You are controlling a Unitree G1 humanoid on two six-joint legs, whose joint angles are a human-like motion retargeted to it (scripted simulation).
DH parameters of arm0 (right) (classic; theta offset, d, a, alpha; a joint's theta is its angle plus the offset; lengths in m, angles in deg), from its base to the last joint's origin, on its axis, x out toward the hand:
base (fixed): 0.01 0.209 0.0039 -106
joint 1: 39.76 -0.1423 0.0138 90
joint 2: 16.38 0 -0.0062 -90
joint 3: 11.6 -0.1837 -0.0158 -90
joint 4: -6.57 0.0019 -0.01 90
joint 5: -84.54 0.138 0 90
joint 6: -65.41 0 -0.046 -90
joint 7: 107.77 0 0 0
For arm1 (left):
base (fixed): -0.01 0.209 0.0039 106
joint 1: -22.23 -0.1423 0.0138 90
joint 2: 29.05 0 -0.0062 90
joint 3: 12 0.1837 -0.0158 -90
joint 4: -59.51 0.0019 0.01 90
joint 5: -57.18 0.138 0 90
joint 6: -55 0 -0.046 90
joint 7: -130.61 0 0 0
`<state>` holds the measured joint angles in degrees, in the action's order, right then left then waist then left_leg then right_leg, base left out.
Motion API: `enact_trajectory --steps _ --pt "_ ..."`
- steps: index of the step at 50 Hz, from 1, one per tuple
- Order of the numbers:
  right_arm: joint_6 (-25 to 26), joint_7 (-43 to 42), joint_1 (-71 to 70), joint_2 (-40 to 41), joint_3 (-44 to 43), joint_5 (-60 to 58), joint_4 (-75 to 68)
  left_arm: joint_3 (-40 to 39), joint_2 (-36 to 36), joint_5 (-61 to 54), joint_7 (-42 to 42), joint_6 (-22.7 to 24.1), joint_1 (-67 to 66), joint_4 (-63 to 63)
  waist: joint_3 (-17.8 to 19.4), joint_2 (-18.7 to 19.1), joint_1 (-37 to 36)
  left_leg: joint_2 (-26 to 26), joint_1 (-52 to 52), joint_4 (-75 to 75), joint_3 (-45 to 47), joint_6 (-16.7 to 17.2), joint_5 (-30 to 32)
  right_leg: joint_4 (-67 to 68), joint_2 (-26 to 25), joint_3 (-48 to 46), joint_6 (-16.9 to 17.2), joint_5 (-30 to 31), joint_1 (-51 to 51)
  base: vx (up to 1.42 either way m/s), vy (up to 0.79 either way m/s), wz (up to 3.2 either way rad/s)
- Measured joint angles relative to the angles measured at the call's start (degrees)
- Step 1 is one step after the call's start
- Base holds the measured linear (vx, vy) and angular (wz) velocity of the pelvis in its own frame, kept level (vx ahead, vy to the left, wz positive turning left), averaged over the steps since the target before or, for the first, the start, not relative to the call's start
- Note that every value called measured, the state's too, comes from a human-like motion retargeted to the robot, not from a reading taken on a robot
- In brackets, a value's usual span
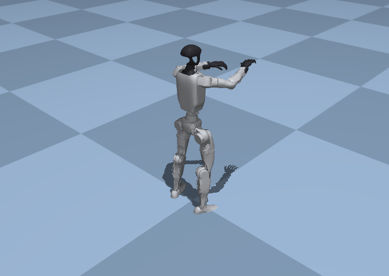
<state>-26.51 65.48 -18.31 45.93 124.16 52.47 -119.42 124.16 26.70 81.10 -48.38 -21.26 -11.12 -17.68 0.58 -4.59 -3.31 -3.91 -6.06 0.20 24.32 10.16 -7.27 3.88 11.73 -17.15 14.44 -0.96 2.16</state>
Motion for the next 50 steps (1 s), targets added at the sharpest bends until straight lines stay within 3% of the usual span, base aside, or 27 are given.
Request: enact_trajectory --steps 6,11,16,22,26,32,38,44,50 --pt "-4.3 7.2 -1.3 -1.8 8.4 1.5 4.4 -0.4 -6.4 -3.4 -4.5 -0.5 -0.6 6.6 -0.8 0.1 -2.3 0.4 0.3 -0.3 -2.2 -0.1 0.4 0.2 0.5 -2.3 0.0 -0.4 1.0 0.01 0.01 0.39" --pt "-8.9 11.3 4.6 -4.7 7.2 10.1 15.9 -0.6 -9.1 -4.3 0.8 -1.9 4.4 19.4 -0.9 0.6 -2.8 0.8 0.2 -0.6 -3.8 -0.1 0.7 0.3 1.0 -4.0 0.0 -0.9 2.0 0.01 0.02 0.33" --pt "-9.2 17.6 10.2 -6.8 7.1 15.1 21.5 0.8 -5.0 -6.3 4.3 -5.0 13.3 35.4 -0.7 1.1 -2.2 1.2 -0.1 -0.6 -5.1 0.1 0.9 0.6 1.5 -5.3 -0.2 -1.4 3.0 0.00 0.03 0.25" --pt "-5.7 24.5 13.4 -5.7 6.5 13.2 15.1 3.8 4.4 -7.7 1.2 -8.1 21.3 46.3 -0.1 1.3 0.1 1.5 -0.5 -0.5 -6.1 0.5 0.9 1.3 1.9 -6.1 -1.0 -2.0 3.7 0.00 0.01 0.03" --pt "-3.8 21.5 12.5 -4.6 4.7 8.2 8.9 5.2 10.4 -6.5 -0.2 -8.8 21.8 46.4 0.2 1.4 2.2 1.6 -0.8 -0.5 -6.1 0.9 0.9 2.1 2.2 -5.8 -1.5 -2.5 3.6 0.00 0.00 0.00" --pt "-0.9 7.4 6.5 -3.3 2.2 1.1 2.5 5.6 17.6 -4.1 0.4 -7.9 17.3 39.6 0.6 1.6 4.9 1.5 -1.2 -0.6 -4.4 1.4 0.7 3.1 2.2 -3.9 -1.9 -2.7 2.5 -0.01 0.02 -0.20" --pt "0.3 -1.5 -0.8 -1.4 1.9 -0.8 1.5 6.2 19.3 -3.9 -1.8 -4.8 11.7 32.5 0.2 2.0 7.1 1.2 -1.6 -0.4 -0.7 1.1 -0.1 3.0 1.6 0.0 -1.7 -2.1 0.5 0.00 0.01 -0.57" --pt "-2.7 1.4 -1.8 -2.0 5.8 5.9 13.3 7.2 13.3 -3.6 -1.7 -6.6 12.7 33.4 0.5 2.5 9.4 0.9 -2.1 -0.2 3.9 -0.1 -1.0 2.3 0.7 4.6 -0.6 -0.9 -1.5 0.00 -0.01 -0.72" --pt "-6.4 14.2 4.3 -2.4 8.9 13.2 26.5 6.8 10.1 -3.4 1.6 -9.2 18.9 38.9 1.0 2.9 11.7 0.7 -2.8 -0.1 7.5 -0.9 -1.6 1.5 -0.2 8.2 0.5 0.2 -2.8 0.01 -0.01 -0.58"
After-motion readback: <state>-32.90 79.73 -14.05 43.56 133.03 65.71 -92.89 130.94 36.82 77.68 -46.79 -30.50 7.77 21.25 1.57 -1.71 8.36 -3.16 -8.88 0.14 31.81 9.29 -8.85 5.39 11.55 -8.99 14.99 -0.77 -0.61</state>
